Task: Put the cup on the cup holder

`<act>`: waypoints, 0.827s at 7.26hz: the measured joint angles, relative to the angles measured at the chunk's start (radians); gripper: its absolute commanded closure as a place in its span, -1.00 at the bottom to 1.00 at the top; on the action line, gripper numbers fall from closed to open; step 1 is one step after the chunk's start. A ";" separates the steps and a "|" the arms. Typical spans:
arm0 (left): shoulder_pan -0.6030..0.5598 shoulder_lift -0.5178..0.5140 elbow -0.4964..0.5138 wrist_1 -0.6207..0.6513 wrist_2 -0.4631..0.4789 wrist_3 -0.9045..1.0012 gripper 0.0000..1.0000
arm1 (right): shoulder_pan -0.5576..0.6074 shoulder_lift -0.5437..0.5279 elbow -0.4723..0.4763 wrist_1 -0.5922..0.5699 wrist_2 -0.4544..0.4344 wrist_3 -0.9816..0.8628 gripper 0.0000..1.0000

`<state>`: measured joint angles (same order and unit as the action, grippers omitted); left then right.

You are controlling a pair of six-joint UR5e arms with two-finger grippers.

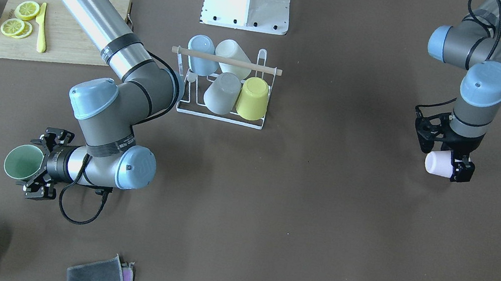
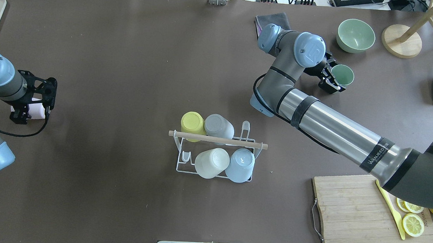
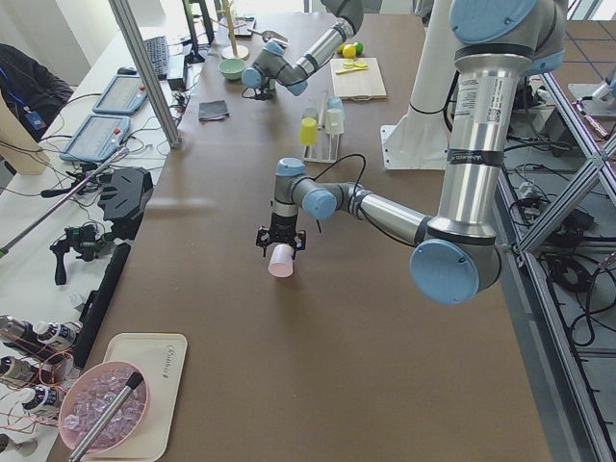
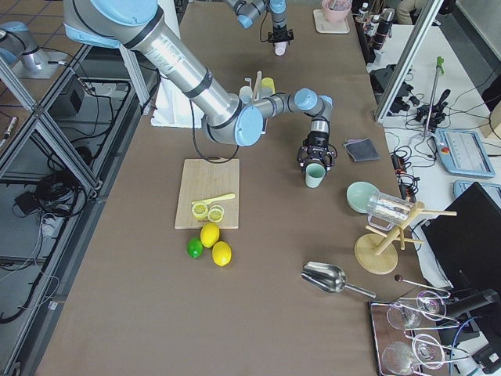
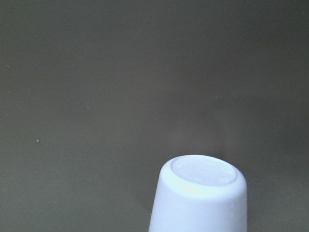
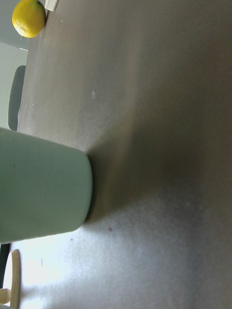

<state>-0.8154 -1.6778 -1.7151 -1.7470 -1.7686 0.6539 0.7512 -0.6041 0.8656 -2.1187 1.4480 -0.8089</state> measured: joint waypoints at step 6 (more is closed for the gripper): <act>0.001 -0.009 0.031 -0.049 0.001 0.003 0.33 | -0.026 -0.007 -0.005 0.002 -0.011 0.026 -0.98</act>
<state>-0.8147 -1.6871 -1.6837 -1.7962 -1.7674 0.6566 0.7257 -0.6114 0.8606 -2.1165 1.4370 -0.7830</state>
